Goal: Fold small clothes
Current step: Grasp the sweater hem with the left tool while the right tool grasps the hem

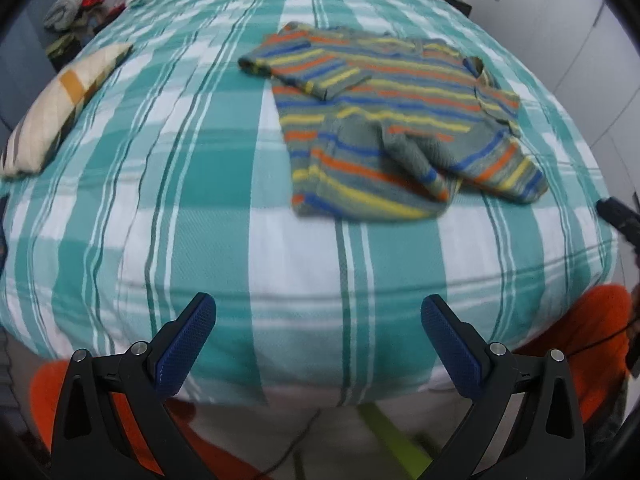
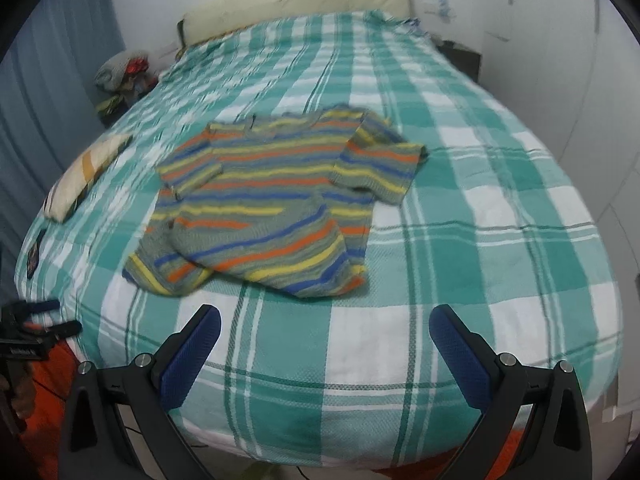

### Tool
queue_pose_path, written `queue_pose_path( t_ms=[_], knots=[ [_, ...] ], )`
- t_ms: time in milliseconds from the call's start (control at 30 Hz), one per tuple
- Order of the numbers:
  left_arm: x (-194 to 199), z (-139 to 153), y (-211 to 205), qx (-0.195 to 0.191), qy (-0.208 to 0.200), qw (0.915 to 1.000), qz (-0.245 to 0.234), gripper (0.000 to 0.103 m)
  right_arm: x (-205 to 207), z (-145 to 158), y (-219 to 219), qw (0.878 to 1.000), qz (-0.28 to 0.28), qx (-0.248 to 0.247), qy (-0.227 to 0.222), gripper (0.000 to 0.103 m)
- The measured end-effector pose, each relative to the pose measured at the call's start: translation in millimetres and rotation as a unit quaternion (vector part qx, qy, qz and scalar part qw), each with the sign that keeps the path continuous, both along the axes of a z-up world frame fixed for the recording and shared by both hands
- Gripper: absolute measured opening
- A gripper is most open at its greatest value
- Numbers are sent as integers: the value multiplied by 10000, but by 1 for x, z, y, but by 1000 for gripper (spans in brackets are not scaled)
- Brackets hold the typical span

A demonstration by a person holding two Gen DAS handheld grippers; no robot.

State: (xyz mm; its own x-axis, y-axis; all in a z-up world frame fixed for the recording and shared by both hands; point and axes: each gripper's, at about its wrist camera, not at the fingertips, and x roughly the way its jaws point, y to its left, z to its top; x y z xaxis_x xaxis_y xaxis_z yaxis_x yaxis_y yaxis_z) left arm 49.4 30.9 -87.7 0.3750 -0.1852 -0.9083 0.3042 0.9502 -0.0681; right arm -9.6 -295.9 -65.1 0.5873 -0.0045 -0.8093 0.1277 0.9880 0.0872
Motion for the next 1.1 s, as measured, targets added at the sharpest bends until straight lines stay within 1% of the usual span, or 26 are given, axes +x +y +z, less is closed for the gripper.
queue_pose_path(
  t_ms=[67,133,200,233,300,333,367,433,467,500,533,567,600,633,667,700,733,767,800,833,900,967,1000,1033,1067,1100],
  knots=[
    [20,5,1,-256,-68,9996,-20,102,17,-13,-6,9997,196,93,132,103],
    [52,4,0,-545,-85,9985,-20,102,40,-19,-14,9991,376,98,155,103],
    [81,-6,-4,-868,-77,9961,-111,102,73,-25,-21,9980,585,95,226,103],
    [96,-14,-8,-1027,50,9945,-173,102,91,-28,-23,9969,722,151,288,102],
    [120,-31,-17,-1045,441,9934,-183,102,125,-38,-26,9936,1016,263,420,93],
    [127,-36,-21,-1007,546,9932,-200,101,138,-43,-26,9920,1105,309,522,87],
    [135,-42,-27,-896,574,9940,-267,101,153,-51,-27,9898,1202,377,667,80],
    [140,-47,-37,-655,492,9955,-479,99,175,-66,-26,9856,1353,416,927,76],
    [142,-51,-42,-529,484,9956,-600,96,181,-70,-24,9844,1403,394,983,73],
    [142,-53,-44,-457,508,9953,-683,82,187,-75,-21,9827,1494,381,1029,70],
    [143,-57,-48,-372,604,9943,-794,69,190,-78,-19,9814,1560,403,1043,63],
    [144,-63,-53,-332,741,9924,-920,66,192,-81,-16,9793,1642,456,1088,55],
    [145,-66,-56,-331,818,9912,-988,60,194,-85,-13,9777,1693,491,1140,51],
    [148,-70,-57,-306,871,9905,-1020,55,195,-87,-12,9765,1720,506,1193,40],
    [149,-73,-58,-244,898,9904,-1024,53,195,-89,-9,9759,1743,487,1221,24],
    [150,-73,-58,-237,889,9906,-1017,47,194,-88,-8,9759,1769,446,1197,15],
    [151,-72,-57,-287,859,9907,-1011,32,190,-83,-8,9764,1794,454,1110,5],
    [150,-70,-55,-353,856,9905,-1017,21,185,-77,-9,9769,1811,506,1014,5],
    [149,-68,-53,-412,851,9901,-1041,2,179,-69,-12,9774,1829,568,895,5],
    [145,-62,-51,-503,787,9893,-1123,4,171,-60,-15,9776,1857,623,770,5],
    [134,-47,-46,-608,571,9871,-1364,3,153,-41,-22,9768,1943,721,532,5],
    [114,-28,-35,-760,337,9825,-1667,2,130,-20,-29,9752,2034,823,299,5],
    [99,-15,-27,-851,185,9783,-1878,2,113,-8,-33,9735,2094,912,147,5],
    [82,-3,-17,-946,47,9719,-2154,2,101,1,-37,9719,2144,975,37,5],
    [63,9,-7,-981,-94,9648,-2438,2,81,13,-41,9694,2217,1054,-86,5],
    [43,17,-1,-938,-201,9578,-2710,2,65,21,-44,9668,2296,1106,-159,5]
  ],
)
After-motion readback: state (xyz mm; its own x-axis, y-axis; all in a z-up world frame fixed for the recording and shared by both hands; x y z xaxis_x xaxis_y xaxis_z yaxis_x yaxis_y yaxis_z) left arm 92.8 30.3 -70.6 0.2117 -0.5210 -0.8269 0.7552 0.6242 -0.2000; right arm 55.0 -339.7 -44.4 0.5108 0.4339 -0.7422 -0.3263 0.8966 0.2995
